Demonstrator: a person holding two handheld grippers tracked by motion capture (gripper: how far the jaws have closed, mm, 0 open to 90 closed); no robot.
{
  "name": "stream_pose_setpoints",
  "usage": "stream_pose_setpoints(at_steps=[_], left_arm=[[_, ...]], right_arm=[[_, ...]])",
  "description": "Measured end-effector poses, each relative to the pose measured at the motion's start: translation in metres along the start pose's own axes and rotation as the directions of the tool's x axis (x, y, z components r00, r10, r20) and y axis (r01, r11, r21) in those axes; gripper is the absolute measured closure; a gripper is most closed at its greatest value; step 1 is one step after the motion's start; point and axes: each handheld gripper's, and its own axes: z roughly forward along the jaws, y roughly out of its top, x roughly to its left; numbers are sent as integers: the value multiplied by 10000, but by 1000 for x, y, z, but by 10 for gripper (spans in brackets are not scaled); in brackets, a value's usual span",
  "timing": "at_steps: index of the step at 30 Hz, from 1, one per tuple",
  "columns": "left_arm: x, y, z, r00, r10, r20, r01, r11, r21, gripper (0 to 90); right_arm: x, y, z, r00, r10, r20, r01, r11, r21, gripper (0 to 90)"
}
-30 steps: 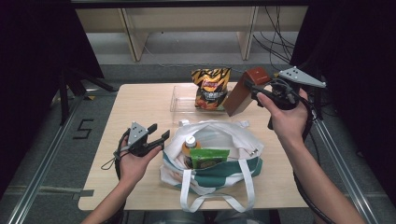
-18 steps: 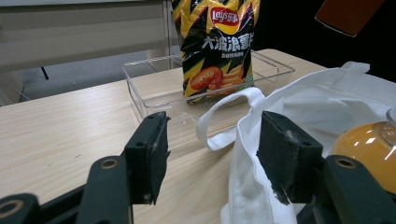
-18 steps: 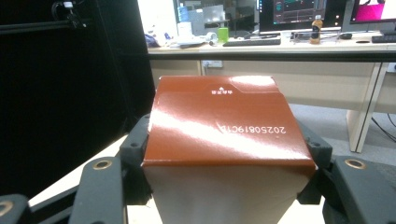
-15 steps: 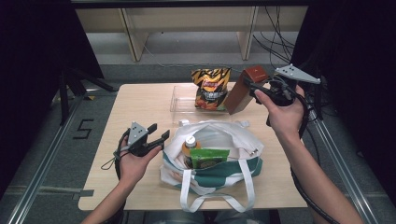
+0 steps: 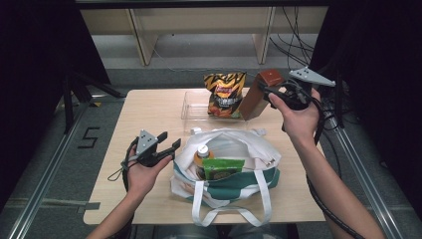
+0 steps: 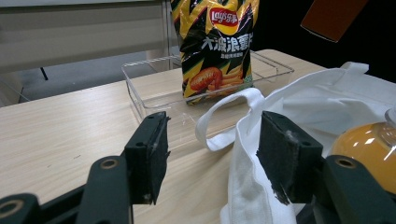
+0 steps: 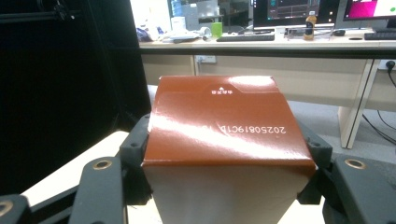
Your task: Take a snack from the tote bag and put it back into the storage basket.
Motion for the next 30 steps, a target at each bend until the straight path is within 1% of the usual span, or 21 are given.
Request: stream_pose_setpoints(at_steps=[2, 3, 5, 8, 9, 12, 14, 15, 16, 17, 18, 19, 21, 22, 24, 26, 27, 29, 30], left_arm=[[0, 0, 0, 10000, 3, 1, -3, 10000, -1, 423], [0, 0, 0, 10000, 1, 9, -1, 10000, 6, 423], [0, 0, 0, 10000, 12, 12, -12, 10000, 21, 423], [0, 0, 0, 10000, 45, 18, -45, 10000, 38, 423], [0, 0, 0, 10000, 62, 15, -62, 10000, 33, 423], [0, 0, 0, 10000, 64, 18, -64, 10000, 30, 423], [0, 0, 0, 10000, 20, 16, -20, 10000, 28, 423], [0, 0, 0, 10000, 19, 16, -19, 10000, 26, 423], [0, 0, 0, 10000, 10, 14, -10, 10000, 24, 423], [0, 0, 0, 10000, 0, 13, 0, 10000, 20, 423], [0, 0, 0, 10000, 9, 12, -9, 10000, 23, 423], [0, 0, 0, 10000, 68, 19, -68, 10000, 29, 423], [0, 0, 0, 10000, 65, 22, -65, 10000, 38, 423], [0, 0, 0, 10000, 73, 25, -73, 10000, 39, 423], [0, 0, 0, 10000, 68, 23, -68, 10000, 35, 423], [0, 0, 0, 10000, 72, 27, -72, 10000, 37, 423], [0, 0, 0, 10000, 58, 22, -58, 10000, 43, 423], [0, 0, 0, 10000, 72, 28, -72, 10000, 36, 423], [0, 0, 0, 10000, 77, 27, -77, 10000, 42, 423]], right_arm=[[0, 0, 2, 10000, 21, 30, -21, 10000, 9, 390], [-1, 0, 3, 9999, -113, 45, 113, 9999, -11, 390], [-1, 0, 4, 10000, 13, 93, -13, 10000, 42, 389], [-1, -1, 6, 10000, 65, 65, -65, 10000, -27, 390], [-3, -1, 7, 9999, -120, 114, 121, 9999, -34, 390], [-2, -1, 10, 10000, -30, 53, 30, 10000, -8, 390], [-2, -1, 12, 9999, -25, 169, 24, 10000, 33, 390], [-2, -1, 13, 9999, 12, 111, -13, 10000, 89, 390], [-1, -1, 13, 9998, 96, 184, -98, 9999, 114, 390], [-2, -1, 14, 9999, -49, 141, 47, 9999, 114, 390], [-3, -1, 16, 9999, -80, 140, 79, 9999, 78, 390], [-2, -1, 16, 9998, -62, 183, 60, 9999, 103, 390], [-1, -1, 17, 9998, 91, 199, -95, 9998, 155, 390], [-2, -1, 18, 9999, 18, 146, -20, 9999, 123, 390], [-2, -1, 20, 9998, -39, 202, 36, 9999, 147, 390], [-2, -2, 21, 9998, -8, 219, 4, 9999, 164, 390], [-3, -2, 22, 9997, -121, 223, 118, 9999, 118, 390], [-3, -2, 23, 9997, -79, 209, 76, 9999, 144, 390], [-2, -2, 24, 9997, 24, 247, -28, 9998, 175, 390]])
